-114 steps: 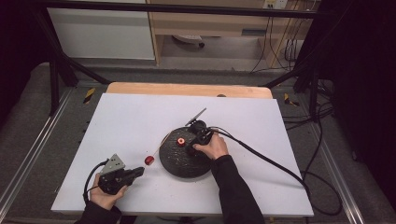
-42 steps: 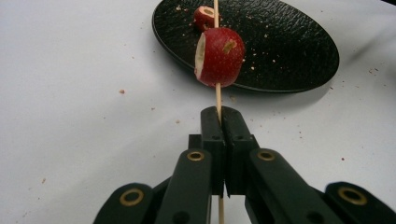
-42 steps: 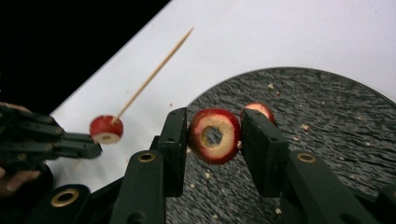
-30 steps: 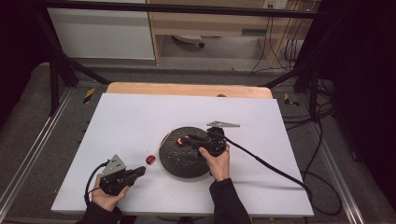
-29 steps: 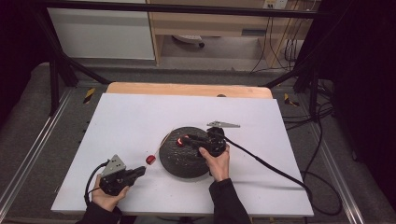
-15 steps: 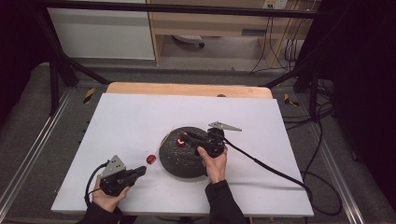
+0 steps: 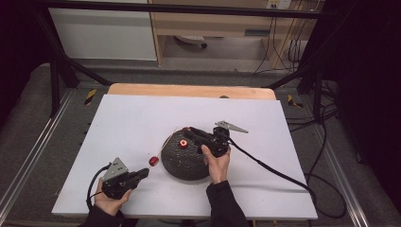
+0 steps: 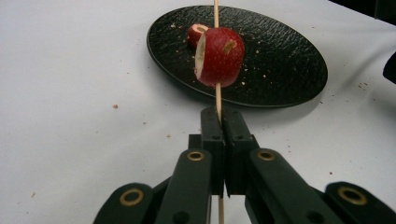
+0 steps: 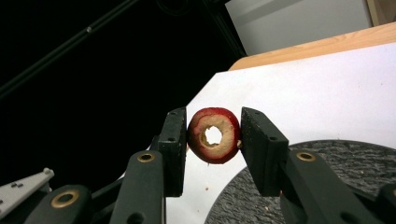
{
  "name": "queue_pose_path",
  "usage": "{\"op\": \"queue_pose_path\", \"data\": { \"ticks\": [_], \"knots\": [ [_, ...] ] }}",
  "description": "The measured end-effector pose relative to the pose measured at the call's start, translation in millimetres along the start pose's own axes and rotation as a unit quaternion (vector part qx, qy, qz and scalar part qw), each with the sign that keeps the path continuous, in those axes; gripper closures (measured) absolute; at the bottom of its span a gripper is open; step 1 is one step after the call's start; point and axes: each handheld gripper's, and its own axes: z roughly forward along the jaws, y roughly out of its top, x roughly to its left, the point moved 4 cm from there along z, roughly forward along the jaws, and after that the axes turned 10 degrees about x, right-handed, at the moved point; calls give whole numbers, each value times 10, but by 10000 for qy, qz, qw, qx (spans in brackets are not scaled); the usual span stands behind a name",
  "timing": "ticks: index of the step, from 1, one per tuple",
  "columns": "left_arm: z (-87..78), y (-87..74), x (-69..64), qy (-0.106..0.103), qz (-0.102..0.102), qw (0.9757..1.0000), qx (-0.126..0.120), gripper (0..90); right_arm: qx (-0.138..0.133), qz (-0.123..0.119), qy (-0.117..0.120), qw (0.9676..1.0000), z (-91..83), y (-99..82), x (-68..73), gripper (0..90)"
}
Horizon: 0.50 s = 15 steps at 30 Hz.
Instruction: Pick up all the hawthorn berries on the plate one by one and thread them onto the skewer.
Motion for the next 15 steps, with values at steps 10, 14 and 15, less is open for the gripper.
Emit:
{"op": "queue_pose_path", "data": {
  "ticks": [10, 14, 15],
  "knots": [
    [15, 26, -51, 15, 2, 10000, -83, 887, -324, 121, 21, 9994, -32, 96, 0, 627],
    [20, 40, -80, 7, -46, 9999, -141, 887, -474, 153, 39, 9987, -36, 131, -12, 628],
    [21, 45, -88, 4, -48, 9999, -156, 887, -504, 166, 24, 9986, -38, 137, -11, 628]
  ]
}}
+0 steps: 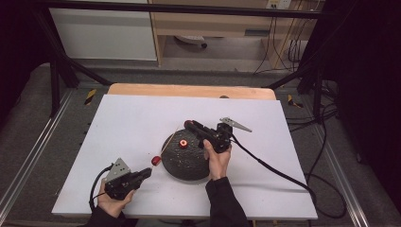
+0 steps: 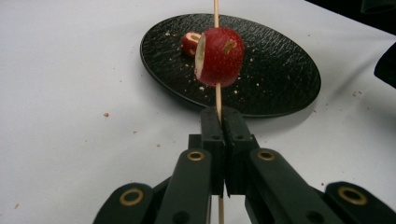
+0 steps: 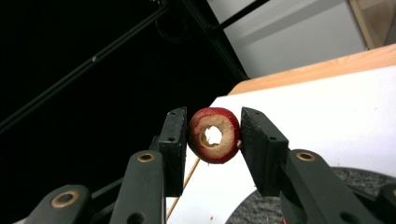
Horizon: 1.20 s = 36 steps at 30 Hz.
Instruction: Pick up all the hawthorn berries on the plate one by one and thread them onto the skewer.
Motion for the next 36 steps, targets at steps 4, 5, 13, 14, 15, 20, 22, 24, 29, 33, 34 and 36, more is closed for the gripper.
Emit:
{"op": "queue_pose_path", "data": {
  "ticks": [4, 5, 13, 14, 15, 20, 22, 24, 29, 33, 34, 36],
  "knots": [
    [9, 15, -33, 6, -34, 10000, -48, 887, -115, 110, 14, 9999, 6, 24, -8, 628],
    [13, 20, -39, 7, -53, 10000, -64, 887, -145, 129, 33, 9998, 9, 31, -11, 628],
    [41, 89, -111, 35, -180, 9996, -204, 887, -395, 284, 67, 9988, 20, 82, -38, 628],
    [47, 99, -125, 35, -178, 9996, -222, 887, -441, 289, 85, 9986, 20, 91, -38, 628],
    [53, 109, -139, 51, -173, 9995, -251, 887, -473, 314, 101, 9983, 15, 101, -38, 628],
    [81, 166, -218, 80, -152, 9993, -340, 887, -588, 403, 165, 9973, -5, 140, -28, 628],
    [92, 188, -247, 79, -155, 9992, -369, 887, -633, 400, 162, 9971, -10, 150, -30, 628],
    [101, 208, -268, 80, -152, 9991, -382, 886, -691, 438, 178, 9965, -15, 163, -27, 628],
    [136, 241, -317, 68, -129, 9992, -380, 887, -858, 511, 204, 9948, -19, 185, -30, 628],
    [158, 265, -357, 35, -137, 9991, -398, 887, -947, 575, 215, 9936, -11, 192, -37, 628],
    [164, 271, -366, 36, -114, 9992, -391, 886, -956, 595, 226, 9934, -7, 191, -40, 628],
    [176, 281, -385, 22, -117, 9992, -391, 886, -980, 625, 235, 9929, -6, 193, -44, 629]
  ]
}}
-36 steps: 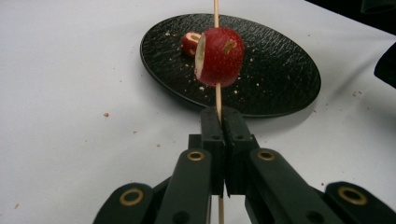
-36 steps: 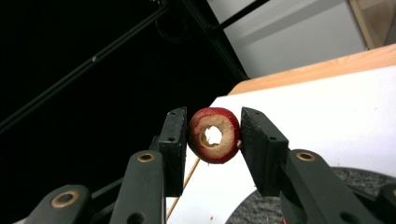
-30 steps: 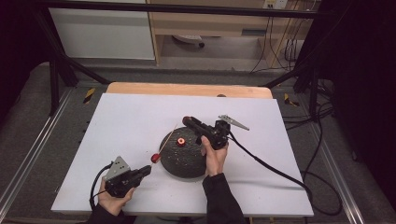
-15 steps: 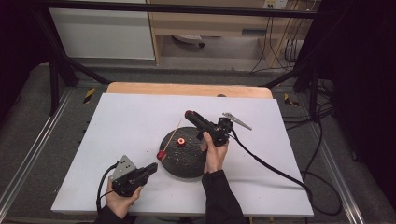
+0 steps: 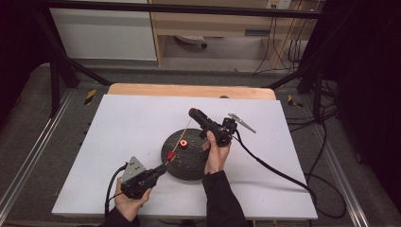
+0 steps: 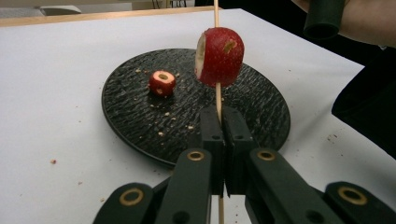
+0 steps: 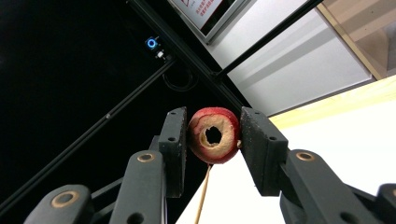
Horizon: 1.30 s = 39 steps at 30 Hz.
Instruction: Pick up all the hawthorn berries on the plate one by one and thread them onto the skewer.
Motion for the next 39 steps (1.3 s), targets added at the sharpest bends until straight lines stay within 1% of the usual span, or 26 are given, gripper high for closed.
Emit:
{"op": "queue_pose_path", "data": {
  "ticks": [8, 13, 21, 29, 34, 39],
  "knots": [
    [21, 10, -18, -2, -58, 10000, -29, 887, -67, 40, 46, 10000, -5, 4, 11, 628],
    [19, 7, -17, 9, -95, 9999, -65, 887, -59, 74, 63, 9999, -3, -1, 11, 629],
    [4, 9, -16, 43, -107, 9999, -109, 886, -75, 77, 54, 9999, -7, 12, 10, 629],
    [27, 12, -33, 49, -98, 9999, -107, 887, -84, 99, 62, 9999, -5, 3, 13, 629],
    [30, 22, -35, 59, -175, 9997, -142, 887, -84, 122, 80, 9999, 1, -13, 12, 629],
    [68, 52, -78, 106, -241, 9995, -196, 886, -119, 198, 120, 9997, 7, -26, 10, 630]
  ]
}}
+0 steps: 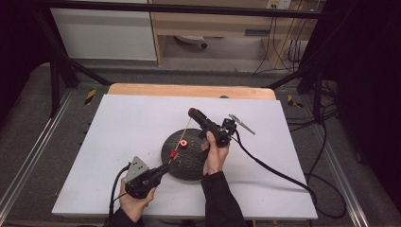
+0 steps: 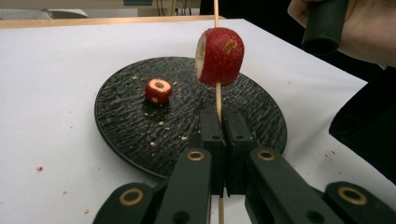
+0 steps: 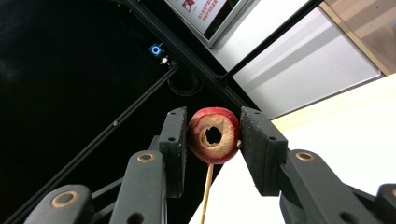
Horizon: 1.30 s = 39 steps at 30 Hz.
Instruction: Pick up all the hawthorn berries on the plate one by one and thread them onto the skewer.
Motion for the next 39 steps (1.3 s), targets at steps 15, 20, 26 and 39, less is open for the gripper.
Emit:
{"op": "queue_pose_path", "data": {
  "ticks": [15, 20, 26, 39],
  "knots": [
    [118, 89, -95, 98, -244, 9996, 46, 888, -69, 92, 40, 9999, -10, -23, 13, 632],
    [71, 96, -86, 168, -289, 9994, -33, 888, -70, 147, -4, 9999, 3, -21, -6, 634],
    [81, 64, -87, 241, -290, 9993, 45, 888, -135, 187, -12, 9997, 15, -30, -23, 635],
    [150, 86, -124, 120, -385, 9991, 121, 890, -35, 160, -54, 9999, 5, -55, -21, 637]
  ]
}}
